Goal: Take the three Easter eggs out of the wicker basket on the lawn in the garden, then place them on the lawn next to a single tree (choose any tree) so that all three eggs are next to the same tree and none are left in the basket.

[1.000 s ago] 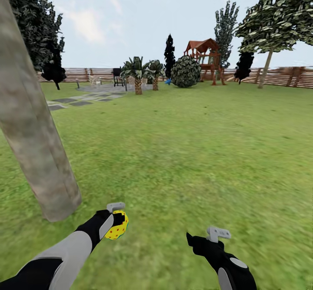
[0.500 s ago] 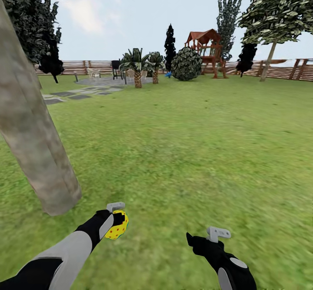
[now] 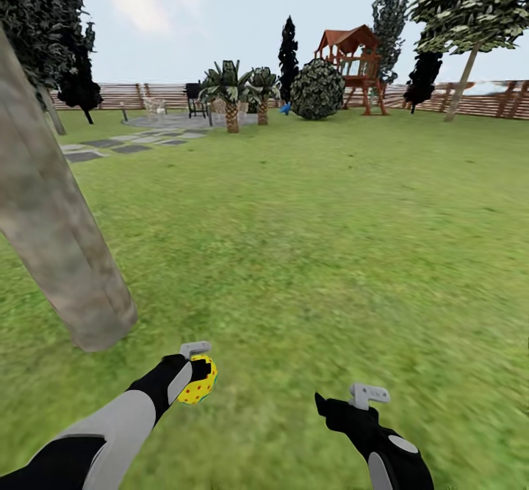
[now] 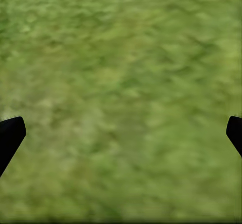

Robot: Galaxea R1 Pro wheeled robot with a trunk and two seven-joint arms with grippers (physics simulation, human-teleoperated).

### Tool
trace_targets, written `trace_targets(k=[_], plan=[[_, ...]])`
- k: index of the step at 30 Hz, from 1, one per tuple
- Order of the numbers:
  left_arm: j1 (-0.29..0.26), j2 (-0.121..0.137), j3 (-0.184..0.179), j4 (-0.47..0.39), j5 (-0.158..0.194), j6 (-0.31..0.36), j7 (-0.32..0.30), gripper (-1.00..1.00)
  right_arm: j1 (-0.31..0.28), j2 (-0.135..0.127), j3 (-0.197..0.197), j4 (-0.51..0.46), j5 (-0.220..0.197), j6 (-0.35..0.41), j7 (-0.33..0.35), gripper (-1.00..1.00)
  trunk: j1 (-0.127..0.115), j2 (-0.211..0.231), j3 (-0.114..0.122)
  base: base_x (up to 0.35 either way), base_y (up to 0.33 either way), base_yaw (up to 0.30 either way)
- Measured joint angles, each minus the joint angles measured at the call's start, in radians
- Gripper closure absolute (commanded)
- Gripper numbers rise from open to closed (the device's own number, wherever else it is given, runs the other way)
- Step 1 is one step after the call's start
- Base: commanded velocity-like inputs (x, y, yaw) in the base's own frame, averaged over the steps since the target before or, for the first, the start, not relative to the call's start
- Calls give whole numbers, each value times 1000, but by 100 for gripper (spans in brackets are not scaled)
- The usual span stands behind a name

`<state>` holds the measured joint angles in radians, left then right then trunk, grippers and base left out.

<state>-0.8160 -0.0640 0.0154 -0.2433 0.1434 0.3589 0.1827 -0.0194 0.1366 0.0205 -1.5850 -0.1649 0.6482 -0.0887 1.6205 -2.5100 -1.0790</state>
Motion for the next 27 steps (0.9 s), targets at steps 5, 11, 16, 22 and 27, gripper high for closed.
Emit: trace_targets(k=[5, 11, 16, 22, 27], plan=[[0, 0, 0, 0, 0, -1, 0, 100, 0, 0, 0, 0, 0, 0, -1, -100, 2, -1, -19, 0, 0, 0], [0, 0, 0, -2, 0, -3, 0, 100, 0, 0, 0, 0, 0, 0, 0, -100, 3, -2, -27, 0, 0, 0], [0, 0, 0, -4, 0, -7, 1, 100, 1, 0, 0, 0, -1, 0, -1, -100, 5, -3, -46, 0, 0, 0], [1, 0, -17, -5, 0, -46, 2, 100, 1, 0, 1, 0, -1, 0, -1, -100, 8, -4, -70, 0, 0, 0], [1, 0, -23, -5, 0, -68, 2, 100, 1, 0, 1, 0, -1, 0, -1, -100, 10, -5, -89, 0, 0, 0]])
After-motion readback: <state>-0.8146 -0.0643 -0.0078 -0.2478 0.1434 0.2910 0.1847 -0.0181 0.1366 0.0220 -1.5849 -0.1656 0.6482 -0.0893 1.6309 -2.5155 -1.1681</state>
